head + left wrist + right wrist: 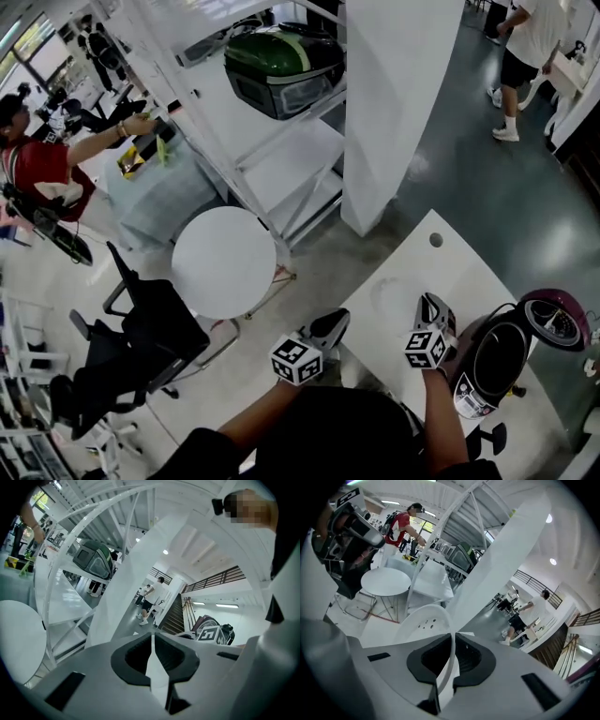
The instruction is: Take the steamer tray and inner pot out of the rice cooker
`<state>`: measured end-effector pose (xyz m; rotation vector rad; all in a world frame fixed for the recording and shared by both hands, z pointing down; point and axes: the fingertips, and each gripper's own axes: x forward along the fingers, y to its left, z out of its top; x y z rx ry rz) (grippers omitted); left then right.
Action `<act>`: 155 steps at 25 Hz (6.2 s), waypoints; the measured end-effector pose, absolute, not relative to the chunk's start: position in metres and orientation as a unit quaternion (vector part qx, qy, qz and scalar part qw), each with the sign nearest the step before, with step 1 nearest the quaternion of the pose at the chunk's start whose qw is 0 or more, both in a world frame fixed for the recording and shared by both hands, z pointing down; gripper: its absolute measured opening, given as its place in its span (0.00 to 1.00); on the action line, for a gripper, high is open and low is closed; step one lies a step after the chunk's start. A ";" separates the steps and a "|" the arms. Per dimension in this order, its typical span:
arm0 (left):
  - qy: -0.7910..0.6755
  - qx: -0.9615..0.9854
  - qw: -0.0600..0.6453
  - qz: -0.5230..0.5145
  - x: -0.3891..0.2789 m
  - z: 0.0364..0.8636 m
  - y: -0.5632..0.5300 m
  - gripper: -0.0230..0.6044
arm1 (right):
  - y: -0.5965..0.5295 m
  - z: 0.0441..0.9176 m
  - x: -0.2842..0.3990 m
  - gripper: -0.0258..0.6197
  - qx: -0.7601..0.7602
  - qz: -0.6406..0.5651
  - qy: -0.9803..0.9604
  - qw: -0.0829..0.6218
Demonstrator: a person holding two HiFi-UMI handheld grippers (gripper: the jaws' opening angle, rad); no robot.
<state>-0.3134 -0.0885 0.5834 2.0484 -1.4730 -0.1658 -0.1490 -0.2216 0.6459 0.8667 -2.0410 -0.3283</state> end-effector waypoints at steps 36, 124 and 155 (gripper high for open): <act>-0.498 0.809 0.312 0.040 -0.317 0.616 -0.109 0.07 | -0.262 0.806 -0.077 0.17 0.490 0.203 -0.780 0.331; -0.326 0.854 0.093 0.394 0.176 0.682 -0.261 0.11 | -0.225 0.680 0.330 0.11 0.548 0.136 -0.744 0.358; -0.370 0.862 0.130 0.322 0.169 0.604 -0.245 0.11 | -0.216 0.610 0.332 0.10 0.559 0.187 -0.781 0.207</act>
